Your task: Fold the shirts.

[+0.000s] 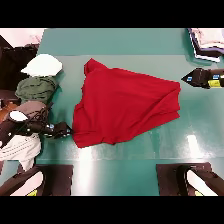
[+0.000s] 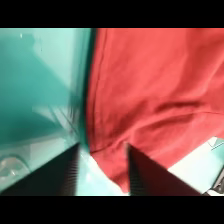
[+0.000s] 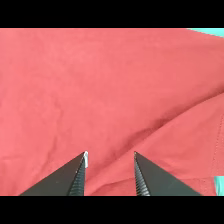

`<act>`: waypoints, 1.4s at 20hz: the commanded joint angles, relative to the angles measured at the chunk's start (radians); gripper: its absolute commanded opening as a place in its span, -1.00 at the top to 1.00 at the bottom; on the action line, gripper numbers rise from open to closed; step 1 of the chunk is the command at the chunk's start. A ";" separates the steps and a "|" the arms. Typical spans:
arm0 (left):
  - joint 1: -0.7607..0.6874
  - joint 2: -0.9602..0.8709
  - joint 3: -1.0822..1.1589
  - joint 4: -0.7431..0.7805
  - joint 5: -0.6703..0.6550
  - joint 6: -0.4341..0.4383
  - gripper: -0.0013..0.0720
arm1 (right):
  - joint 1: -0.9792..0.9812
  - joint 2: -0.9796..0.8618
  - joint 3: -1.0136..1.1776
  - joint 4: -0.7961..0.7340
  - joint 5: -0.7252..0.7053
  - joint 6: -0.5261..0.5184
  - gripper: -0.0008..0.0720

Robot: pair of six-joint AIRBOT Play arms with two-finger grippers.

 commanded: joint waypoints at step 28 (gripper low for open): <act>-0.174 -0.005 0.322 0.015 0.005 -0.046 0.90 | -0.404 -0.337 -0.433 0.117 -0.026 -0.232 -0.22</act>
